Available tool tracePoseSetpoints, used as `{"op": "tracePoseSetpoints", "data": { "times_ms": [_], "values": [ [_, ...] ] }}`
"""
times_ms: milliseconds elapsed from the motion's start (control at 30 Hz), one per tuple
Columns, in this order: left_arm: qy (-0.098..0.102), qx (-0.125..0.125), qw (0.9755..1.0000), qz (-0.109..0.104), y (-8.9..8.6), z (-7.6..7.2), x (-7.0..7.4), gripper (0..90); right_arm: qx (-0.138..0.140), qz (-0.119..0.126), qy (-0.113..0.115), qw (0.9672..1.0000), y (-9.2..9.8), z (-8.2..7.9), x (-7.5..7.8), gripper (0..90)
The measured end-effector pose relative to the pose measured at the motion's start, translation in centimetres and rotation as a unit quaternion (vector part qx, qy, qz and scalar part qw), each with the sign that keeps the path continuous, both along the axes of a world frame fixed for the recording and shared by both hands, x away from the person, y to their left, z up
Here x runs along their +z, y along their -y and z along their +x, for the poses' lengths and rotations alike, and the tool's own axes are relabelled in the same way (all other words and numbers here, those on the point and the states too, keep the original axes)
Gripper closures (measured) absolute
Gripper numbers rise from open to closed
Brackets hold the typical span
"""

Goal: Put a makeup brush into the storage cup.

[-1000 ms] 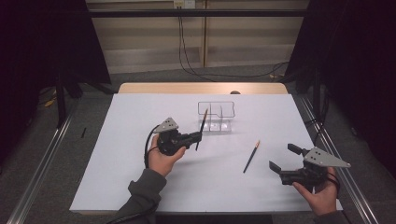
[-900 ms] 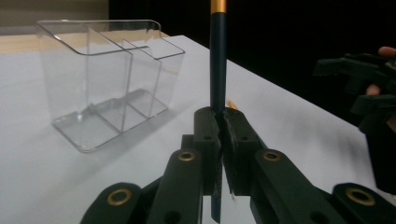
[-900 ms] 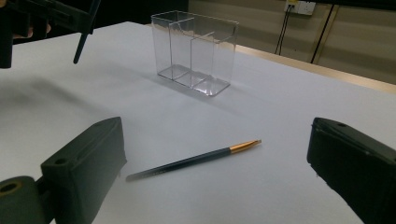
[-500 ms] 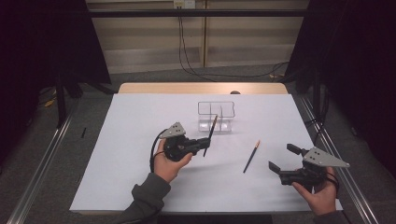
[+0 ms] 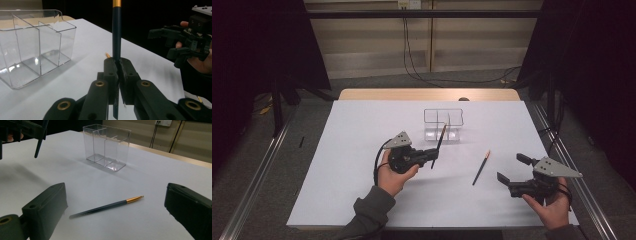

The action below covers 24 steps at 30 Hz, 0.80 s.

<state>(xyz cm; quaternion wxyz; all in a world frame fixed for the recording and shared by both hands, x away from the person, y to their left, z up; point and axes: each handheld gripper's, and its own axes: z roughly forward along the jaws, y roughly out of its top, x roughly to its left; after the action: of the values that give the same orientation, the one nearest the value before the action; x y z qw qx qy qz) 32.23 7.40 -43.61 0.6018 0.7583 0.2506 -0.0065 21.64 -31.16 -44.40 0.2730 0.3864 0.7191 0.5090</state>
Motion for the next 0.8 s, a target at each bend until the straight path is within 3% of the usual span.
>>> {"op": "tracePoseSetpoints", "data": {
  "times_ms": [333, 800],
  "values": [
    [0.005, -0.003, 1.0, -0.002, 0.0, -0.2, 0.2, 84.9, 0.007, 0.0, 0.002, 1.0, -1.1, 0.8, 0.4, 3.6],
    [0.005, -0.002, 1.0, 0.003, 0.2, -0.4, -0.3, 84.9, 0.02, 0.024, 0.004, 0.9995, -2.9, 2.6, 1.6, 3.8]
  ]
}}
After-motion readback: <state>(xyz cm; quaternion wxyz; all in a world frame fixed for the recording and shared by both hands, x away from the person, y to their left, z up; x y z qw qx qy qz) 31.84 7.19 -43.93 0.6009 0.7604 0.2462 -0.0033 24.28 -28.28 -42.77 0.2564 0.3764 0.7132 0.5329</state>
